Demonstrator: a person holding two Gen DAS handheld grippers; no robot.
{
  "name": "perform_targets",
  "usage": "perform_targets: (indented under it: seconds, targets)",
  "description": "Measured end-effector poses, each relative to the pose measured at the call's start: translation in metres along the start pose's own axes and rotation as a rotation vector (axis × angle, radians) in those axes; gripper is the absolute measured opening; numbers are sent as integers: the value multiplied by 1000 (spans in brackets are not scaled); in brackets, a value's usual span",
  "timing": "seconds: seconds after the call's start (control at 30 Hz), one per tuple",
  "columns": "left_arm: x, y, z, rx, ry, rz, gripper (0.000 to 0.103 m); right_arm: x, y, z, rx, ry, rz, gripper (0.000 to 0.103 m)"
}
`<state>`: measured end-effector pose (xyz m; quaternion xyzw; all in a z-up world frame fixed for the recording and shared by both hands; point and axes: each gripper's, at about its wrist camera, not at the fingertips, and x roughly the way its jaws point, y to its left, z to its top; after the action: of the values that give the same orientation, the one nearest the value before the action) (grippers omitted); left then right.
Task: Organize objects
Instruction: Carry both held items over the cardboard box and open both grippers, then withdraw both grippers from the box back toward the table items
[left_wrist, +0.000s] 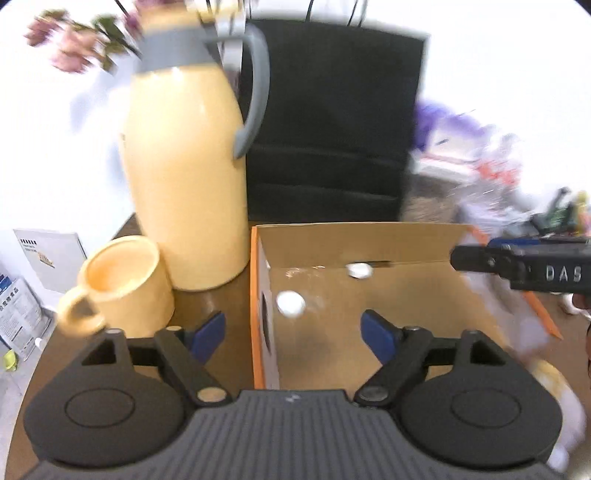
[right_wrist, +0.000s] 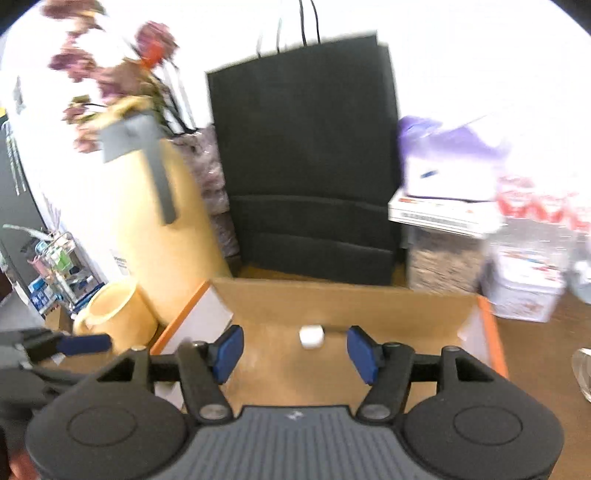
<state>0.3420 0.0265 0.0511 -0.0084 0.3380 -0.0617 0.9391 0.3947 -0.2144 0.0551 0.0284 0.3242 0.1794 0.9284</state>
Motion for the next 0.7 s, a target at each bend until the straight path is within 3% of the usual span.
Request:
perform_targets:
  seconds: [0.07, 0.17, 0.33, 0.5, 0.6, 0.7]
  targets:
    - [-50, -1, -29, -4, -71, -36, 100, -48, 6, -29, -48, -40, 6, 69]
    - [-121, -4, -76, 45, -165, -98, 101, -120, 24, -80, -125, -112, 13, 87]
    - [-192, -17, -148, 59, -213, -105, 103, -211, 56, -178, -198, -167, 7, 92]
    - [-228, -19, -209, 29, -165, -115, 103, -254, 81, -261, -184, -116, -56, 91]
    - [-227, -24, -218, 43, -139, -125, 103, -270, 85, -286, -164, -86, -55, 91]
    - [-221, -32, -217, 53, -144, -108, 103, -280, 79, -294, -166, -91, -128, 91]
